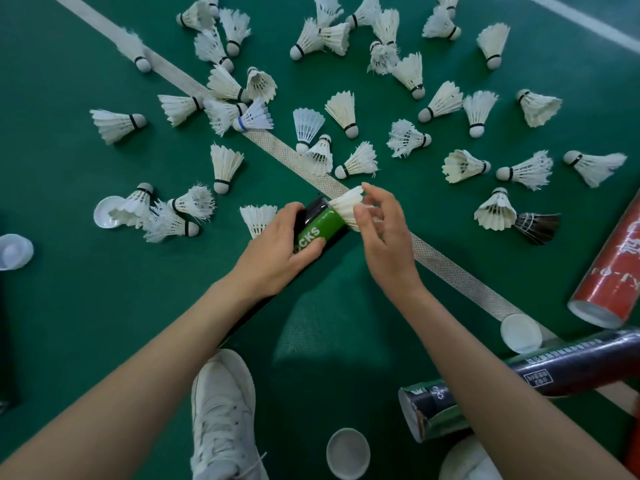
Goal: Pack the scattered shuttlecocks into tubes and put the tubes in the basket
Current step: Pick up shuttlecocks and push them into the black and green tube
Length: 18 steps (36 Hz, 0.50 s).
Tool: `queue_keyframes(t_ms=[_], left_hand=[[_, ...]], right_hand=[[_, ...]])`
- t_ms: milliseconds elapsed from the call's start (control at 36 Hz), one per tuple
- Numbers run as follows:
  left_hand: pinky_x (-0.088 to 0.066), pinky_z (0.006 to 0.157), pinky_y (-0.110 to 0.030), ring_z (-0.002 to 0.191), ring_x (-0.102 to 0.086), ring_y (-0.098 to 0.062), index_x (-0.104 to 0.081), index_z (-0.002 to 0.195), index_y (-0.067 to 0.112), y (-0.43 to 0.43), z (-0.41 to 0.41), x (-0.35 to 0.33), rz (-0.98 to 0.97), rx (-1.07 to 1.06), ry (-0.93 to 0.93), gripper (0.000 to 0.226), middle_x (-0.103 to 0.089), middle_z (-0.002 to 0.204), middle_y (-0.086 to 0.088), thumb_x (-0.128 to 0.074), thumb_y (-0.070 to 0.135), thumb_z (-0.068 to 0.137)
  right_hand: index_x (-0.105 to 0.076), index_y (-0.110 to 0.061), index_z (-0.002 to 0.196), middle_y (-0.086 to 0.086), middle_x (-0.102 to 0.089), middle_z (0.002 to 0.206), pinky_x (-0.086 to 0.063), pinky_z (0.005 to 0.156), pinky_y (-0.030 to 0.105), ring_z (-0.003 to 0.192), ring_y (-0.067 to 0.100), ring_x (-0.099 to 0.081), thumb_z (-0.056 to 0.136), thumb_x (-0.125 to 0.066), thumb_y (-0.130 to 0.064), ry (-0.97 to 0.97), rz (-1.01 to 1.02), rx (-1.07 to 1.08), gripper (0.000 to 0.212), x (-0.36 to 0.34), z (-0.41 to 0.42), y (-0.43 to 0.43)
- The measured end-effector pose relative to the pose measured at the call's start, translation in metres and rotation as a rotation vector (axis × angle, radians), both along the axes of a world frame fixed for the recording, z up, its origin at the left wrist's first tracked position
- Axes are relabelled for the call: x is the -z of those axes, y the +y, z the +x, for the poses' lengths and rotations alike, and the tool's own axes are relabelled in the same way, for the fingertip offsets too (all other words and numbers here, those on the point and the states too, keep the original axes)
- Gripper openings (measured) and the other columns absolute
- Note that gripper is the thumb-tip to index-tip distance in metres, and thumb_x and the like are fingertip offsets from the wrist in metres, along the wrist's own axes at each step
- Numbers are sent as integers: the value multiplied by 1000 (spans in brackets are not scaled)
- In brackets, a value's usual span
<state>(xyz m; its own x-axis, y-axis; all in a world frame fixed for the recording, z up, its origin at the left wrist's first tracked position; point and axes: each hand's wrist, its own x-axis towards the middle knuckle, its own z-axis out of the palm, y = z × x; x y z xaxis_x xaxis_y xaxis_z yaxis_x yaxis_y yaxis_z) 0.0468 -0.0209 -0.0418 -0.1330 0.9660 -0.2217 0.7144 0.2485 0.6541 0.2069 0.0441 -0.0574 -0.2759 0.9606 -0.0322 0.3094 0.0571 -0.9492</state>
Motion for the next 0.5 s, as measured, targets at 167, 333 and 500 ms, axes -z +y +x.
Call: queue_keyframes(t_ms=[167, 333, 500], left_hand=[[-37, 80, -29, 103, -48, -15, -33, 136, 17, -5, -4, 15, -59, 48, 85, 59, -48, 127, 1, -56, 47, 90], [-50, 78, -44, 95, -54, -25, -33, 123, 10, -15, -6, 27, -70, -8, 108, 84, -35, 119, -2, -82, 47, 65], [-47, 84, -33, 100, -54, -16, -56, 119, 21, -14, -8, 26, -27, -61, 106, 69, -54, 109, 5, -76, 55, 62]], right_hand=[[-42, -24, 136, -1, -65, 108, -39, 75, 4, 83, -1, -55, 97, -52, -20, -46, -113, -68, 40, 11, -11, -9], [-52, -19, 132, -12, -56, 76, -38, 66, 8, 61, -8, -48, 96, -53, -12, -48, -182, -37, 37, 16, 0, 1], [-53, -23, 133, -17, -62, 94, -45, 87, 21, 84, -9, -56, 98, -48, -17, -15, -233, -111, 36, 13, -5, -9]])
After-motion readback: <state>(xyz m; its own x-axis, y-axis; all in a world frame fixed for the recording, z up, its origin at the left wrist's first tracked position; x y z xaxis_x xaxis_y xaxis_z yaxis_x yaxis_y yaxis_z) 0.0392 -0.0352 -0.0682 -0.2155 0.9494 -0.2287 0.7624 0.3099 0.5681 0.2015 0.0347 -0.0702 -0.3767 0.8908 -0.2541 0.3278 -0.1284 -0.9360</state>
